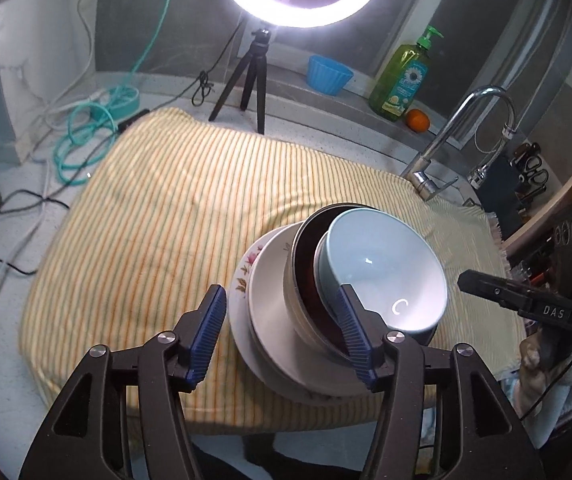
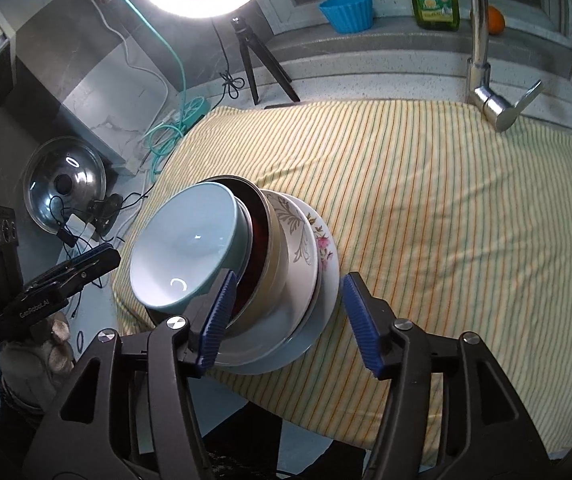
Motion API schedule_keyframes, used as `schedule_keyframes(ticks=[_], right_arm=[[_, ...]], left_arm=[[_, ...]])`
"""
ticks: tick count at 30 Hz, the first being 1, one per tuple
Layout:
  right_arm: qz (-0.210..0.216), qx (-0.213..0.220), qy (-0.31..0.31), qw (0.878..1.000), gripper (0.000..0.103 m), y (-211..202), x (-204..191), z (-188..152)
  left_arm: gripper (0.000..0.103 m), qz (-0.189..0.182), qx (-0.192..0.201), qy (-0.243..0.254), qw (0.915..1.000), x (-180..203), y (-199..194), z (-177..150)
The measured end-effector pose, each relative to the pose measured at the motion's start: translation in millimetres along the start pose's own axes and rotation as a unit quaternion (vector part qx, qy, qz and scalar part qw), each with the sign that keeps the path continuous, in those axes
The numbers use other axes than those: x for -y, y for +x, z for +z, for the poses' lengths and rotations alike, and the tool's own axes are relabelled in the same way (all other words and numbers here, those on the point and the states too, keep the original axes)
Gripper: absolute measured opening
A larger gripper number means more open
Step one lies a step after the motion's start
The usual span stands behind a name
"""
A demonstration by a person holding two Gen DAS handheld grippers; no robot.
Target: Organize plates and bowls
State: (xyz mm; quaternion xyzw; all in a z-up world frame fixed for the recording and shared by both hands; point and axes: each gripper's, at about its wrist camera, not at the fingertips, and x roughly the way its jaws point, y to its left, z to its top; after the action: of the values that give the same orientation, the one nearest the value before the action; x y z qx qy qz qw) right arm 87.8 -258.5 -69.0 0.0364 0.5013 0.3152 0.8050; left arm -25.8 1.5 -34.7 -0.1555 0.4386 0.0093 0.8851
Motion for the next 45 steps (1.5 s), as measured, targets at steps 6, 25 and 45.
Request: schedule_keyframes(ticks=[6, 25, 45], right_arm=[[-0.012, 0.032, -0.028, 0.999, 0.077, -25.6, -8.9, -4.1], [-0.038, 0.113, -0.049, 0.992, 0.09, -80.5, -23.5, -22.0], [-0.045, 0.12, -0.062, 0.99, 0.09, -82.4, -32.1, -23.8]], left_arm=[[0.071, 0.028, 0.026, 0.025, 0.999, 16.6, -20.6, -2.8], [0.075, 0.052, 0.073, 0.041, 0.9952, 41.3, -57.3, -6.6], [0.075, 0.064, 0.076, 0.035, 0.9944, 45.5, -59.3, -4.8]])
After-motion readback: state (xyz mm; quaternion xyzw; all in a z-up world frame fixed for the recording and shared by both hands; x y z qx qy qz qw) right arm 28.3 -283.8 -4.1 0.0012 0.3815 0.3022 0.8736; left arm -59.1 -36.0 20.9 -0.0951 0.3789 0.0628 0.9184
